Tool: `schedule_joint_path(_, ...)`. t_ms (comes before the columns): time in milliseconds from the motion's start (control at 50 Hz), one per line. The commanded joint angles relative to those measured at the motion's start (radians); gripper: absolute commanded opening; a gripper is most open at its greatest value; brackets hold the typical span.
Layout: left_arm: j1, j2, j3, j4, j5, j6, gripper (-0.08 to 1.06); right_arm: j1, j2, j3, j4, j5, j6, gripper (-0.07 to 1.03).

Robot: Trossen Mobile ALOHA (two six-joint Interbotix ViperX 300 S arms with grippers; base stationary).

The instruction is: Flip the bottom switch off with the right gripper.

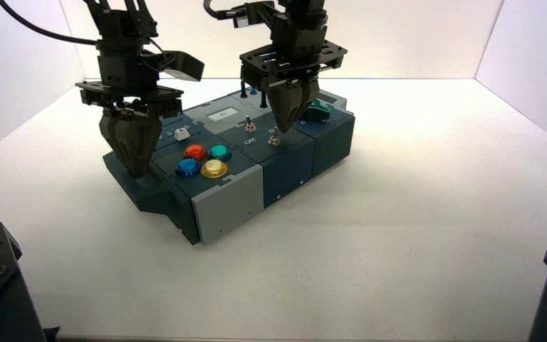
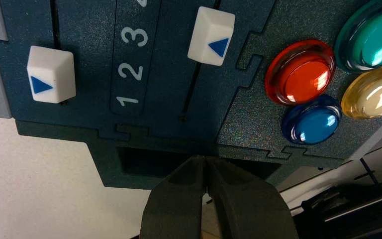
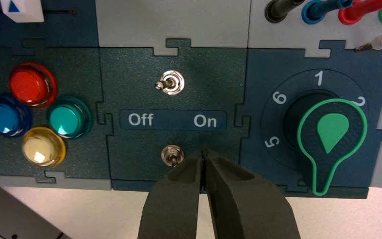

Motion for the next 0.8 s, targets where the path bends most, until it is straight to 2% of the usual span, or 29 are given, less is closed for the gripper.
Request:
schedule_joint_path(20, -0.02, 0.028, -0.018, -0.008, -0.06, -0.002, -0.03, 0.003, -0.029, -0.026, 0.015, -0.003, 0.003, -0.02)
schedule_joint_path(360, -0.02, 0.031, -0.021, -0.008, -0.06, 0.002, -0.03, 0.026, -0.034, -0.023, 0.038, 0.006, 0.003, -0.02)
schedule_joint_path(800, -0.02, 0.031, -0.028, -0.009, -0.058, 0.003, -0.03, 0.095, -0.041, -0.044, 0.061, 0.035, 0.029, -0.02)
